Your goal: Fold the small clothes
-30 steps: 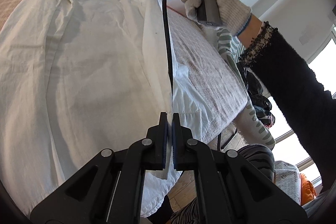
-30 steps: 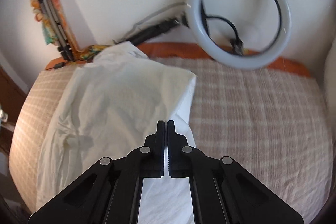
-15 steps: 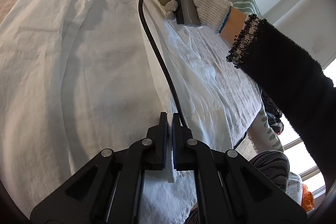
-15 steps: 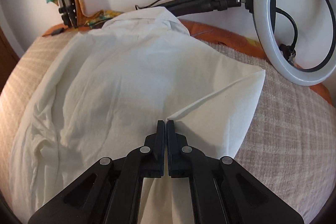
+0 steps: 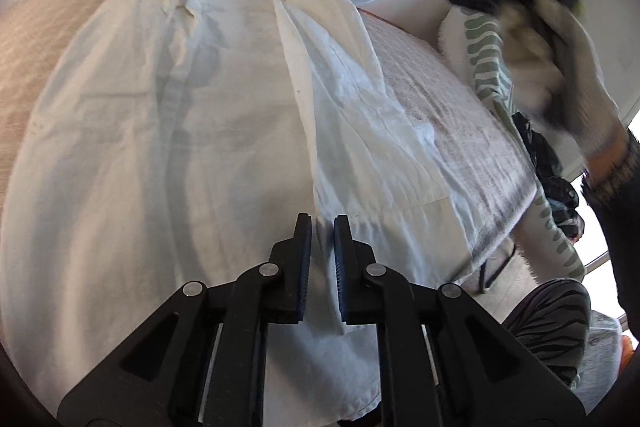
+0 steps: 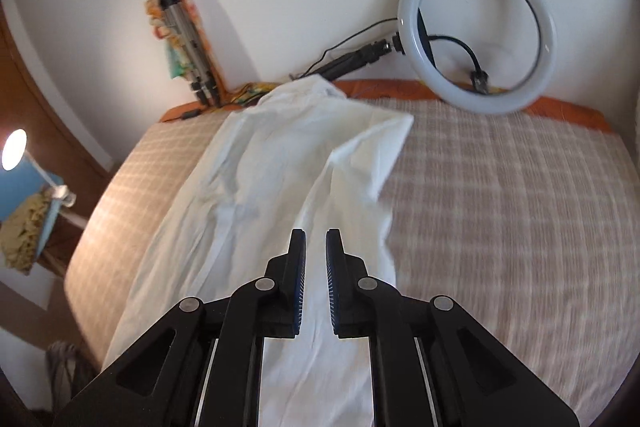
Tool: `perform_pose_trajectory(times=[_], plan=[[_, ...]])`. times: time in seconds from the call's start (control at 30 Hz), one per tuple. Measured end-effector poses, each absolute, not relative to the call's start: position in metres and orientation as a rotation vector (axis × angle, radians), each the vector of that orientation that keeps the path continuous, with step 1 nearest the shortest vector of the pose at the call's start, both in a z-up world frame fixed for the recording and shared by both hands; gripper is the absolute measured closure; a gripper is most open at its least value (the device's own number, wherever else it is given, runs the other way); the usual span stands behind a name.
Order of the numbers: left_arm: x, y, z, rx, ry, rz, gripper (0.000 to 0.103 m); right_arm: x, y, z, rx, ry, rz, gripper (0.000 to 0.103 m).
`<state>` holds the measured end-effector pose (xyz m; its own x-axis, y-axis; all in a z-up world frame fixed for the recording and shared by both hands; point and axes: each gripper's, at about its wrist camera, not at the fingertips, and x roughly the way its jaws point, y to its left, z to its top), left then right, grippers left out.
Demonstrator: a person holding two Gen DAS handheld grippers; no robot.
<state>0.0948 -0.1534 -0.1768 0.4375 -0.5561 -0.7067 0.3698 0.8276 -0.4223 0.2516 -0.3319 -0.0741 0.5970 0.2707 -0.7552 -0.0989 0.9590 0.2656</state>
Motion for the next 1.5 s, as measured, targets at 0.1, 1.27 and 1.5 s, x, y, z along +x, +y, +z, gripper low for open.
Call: perform_pose_trajectory(times=[0.1,1.27,1.5], plan=[[0.082,-0.149,-0.169,-0.203,0.93,-0.56,0.093,0.199,-0.332,-0.085,0.227,0.945,0.233,0.083],[0.053,-0.244,-0.151,-0.061,0.853,-0.734,0.103,0.062,-0.417,-0.144,0.633,0.846,0.203,0.08],[0.026,-0.22,-0.14,0.012,0.815,-0.701,0.086,0.072,-0.375,-0.162,0.632,0.961,0.367,0.069]])
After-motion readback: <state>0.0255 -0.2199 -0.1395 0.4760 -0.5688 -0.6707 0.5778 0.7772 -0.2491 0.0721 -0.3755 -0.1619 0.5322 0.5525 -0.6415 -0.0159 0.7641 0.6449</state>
